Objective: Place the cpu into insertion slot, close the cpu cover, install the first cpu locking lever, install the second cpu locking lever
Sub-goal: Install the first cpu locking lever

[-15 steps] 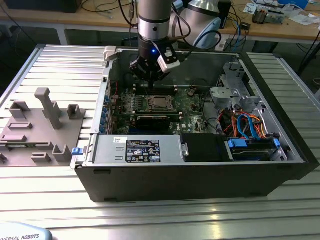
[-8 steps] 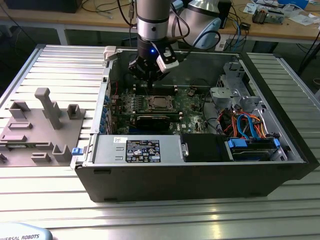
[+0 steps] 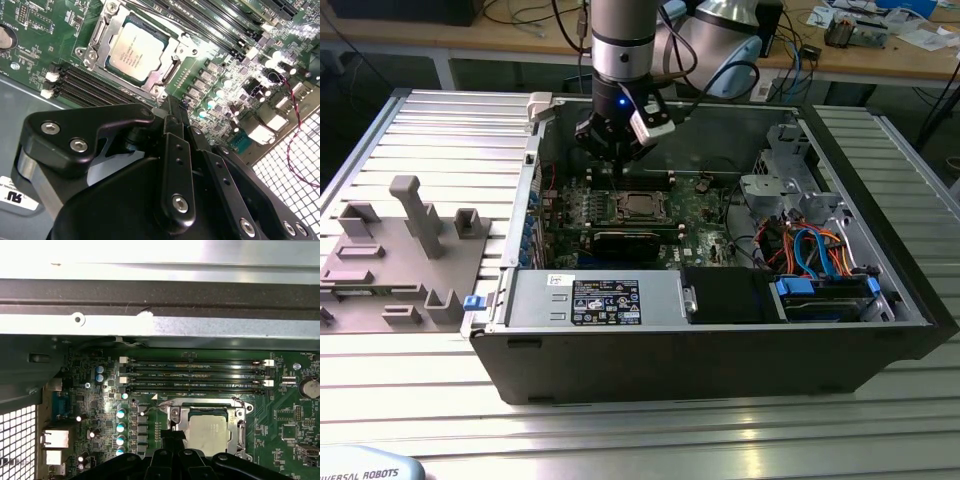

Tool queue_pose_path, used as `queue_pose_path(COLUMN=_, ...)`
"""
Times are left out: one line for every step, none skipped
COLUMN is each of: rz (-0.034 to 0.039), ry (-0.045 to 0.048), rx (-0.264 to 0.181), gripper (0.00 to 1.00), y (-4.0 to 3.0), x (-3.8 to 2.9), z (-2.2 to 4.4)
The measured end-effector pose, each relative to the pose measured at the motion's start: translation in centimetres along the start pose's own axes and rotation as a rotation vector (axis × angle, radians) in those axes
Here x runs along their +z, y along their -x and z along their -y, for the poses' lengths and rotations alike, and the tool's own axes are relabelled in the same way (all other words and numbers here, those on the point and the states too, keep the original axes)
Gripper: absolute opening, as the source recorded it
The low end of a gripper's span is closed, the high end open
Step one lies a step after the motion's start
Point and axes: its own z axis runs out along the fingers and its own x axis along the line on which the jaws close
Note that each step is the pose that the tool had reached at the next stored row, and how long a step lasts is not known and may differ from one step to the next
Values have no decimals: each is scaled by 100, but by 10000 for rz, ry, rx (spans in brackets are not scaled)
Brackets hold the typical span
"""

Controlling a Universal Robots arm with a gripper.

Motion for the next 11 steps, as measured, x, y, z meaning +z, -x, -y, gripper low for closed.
queue_pose_path(rz=0, ry=0, rx=-1, gripper=11, y=-7, x=0, z=0)
queue_pose_path(rz=0, ry=0, rx=0, gripper=11, y=-14, x=0, z=0)
queue_pose_path(rz=0, ry=0, rx=-1, gripper=11, y=-20, x=0, z=0)
queue_pose_path(rz=0, ry=-1, rx=0, gripper=11, y=-27, x=0, z=0)
queue_pose_path(rz=0, ry=0, rx=-1, gripper=11, y=-32, x=0, z=-1)
queue_pose_path(rz=1, ry=0, rx=-1, gripper=11, y=-36, x=0, z=0)
queue_pose_path(rz=0, ry=0, rx=-1, gripper=11, y=-39, x=0, z=-1)
queue_pose_path(rz=0, ry=0, rx=0, gripper=11, y=-43, x=0, z=-1)
queue_pose_path(rz=0, ry=0, rx=-2, gripper=11, y=-44, x=0, z=-1)
queue_pose_path(rz=0, ry=0, rx=-2, gripper=11, y=-47, x=0, z=-1)
queue_pose_path(rz=1, ry=0, rx=-1, gripper=11, y=-49, x=0, z=-1)
